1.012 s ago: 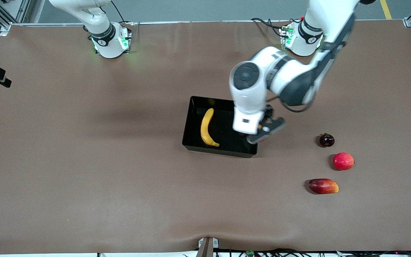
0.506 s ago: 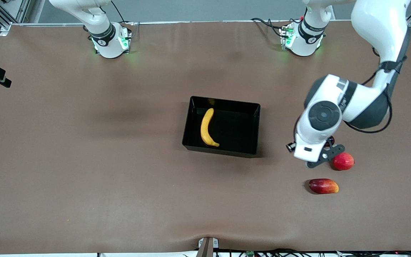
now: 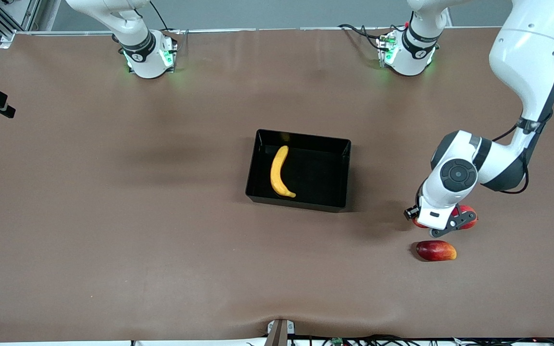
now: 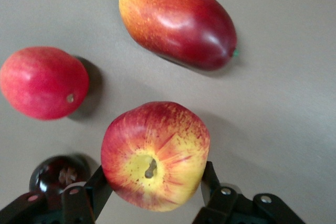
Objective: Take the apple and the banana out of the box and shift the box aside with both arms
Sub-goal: 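Lift the apple out and carry it beside the peach, then lower the apple onto the table and open the left gripper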
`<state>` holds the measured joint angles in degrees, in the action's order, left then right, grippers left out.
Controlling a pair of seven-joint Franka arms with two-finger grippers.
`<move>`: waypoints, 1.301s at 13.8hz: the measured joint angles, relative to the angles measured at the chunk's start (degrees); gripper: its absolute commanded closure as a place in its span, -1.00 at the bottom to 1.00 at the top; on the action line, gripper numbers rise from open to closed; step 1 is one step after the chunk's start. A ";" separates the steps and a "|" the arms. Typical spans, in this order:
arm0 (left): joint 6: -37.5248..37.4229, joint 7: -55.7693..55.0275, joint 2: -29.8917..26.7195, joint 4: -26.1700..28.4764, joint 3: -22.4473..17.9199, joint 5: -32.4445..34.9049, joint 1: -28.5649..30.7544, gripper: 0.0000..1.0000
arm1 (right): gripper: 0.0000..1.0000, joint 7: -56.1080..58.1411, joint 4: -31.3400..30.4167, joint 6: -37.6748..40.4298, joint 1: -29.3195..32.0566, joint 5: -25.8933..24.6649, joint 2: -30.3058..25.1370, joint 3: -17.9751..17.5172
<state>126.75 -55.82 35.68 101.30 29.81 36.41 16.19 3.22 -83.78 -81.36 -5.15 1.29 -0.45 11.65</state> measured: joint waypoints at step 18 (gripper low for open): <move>-4.67 -0.79 0.06 -1.86 8.33 -0.04 3.15 -1.00 | -1.00 0.00 0.01 0.00 0.00 0.00 0.03 0.00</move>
<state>122.08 -56.61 35.74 99.44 38.14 36.37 19.34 3.22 -83.77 -81.36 -5.15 1.29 -0.42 11.66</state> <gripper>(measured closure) 0.000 0.000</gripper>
